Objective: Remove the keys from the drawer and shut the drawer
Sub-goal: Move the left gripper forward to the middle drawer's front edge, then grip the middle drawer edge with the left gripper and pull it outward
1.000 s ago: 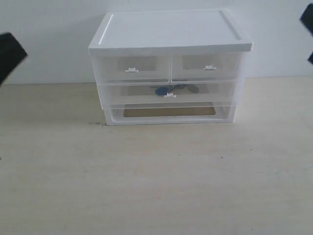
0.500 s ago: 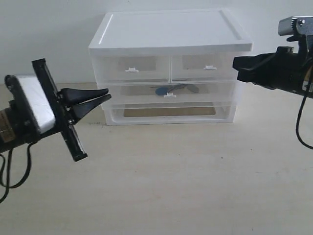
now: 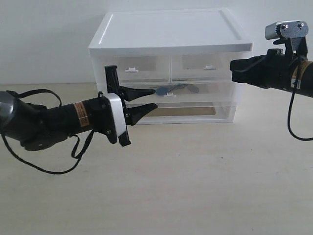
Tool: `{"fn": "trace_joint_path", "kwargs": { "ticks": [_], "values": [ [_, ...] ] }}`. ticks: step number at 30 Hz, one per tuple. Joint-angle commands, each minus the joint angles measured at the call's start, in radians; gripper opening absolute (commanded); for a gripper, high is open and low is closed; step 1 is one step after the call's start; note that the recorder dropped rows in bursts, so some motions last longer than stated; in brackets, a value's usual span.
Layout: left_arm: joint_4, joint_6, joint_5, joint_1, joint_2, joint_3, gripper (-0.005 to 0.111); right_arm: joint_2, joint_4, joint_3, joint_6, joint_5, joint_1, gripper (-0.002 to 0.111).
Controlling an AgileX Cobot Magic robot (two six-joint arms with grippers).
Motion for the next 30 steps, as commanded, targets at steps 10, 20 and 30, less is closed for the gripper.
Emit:
{"fn": "trace_joint_path", "kwargs": {
  "ticks": [10, 20, 30],
  "values": [
    [-0.010, 0.201, 0.191, -0.065, 0.153, -0.266, 0.032, 0.001, 0.020, -0.009, -0.039, 0.012, 0.001, 0.000],
    [0.005, 0.293, 0.213, -0.065, 0.200, -0.348, 0.032, 0.001, 0.027, -0.009, -0.044, 0.012, 0.001, 0.000],
    [-0.029, 0.293, 0.308, -0.065, 0.202, -0.376, 0.029, 0.001, 0.027, -0.009, -0.046, 0.012, 0.001, 0.000]
  ]
}}
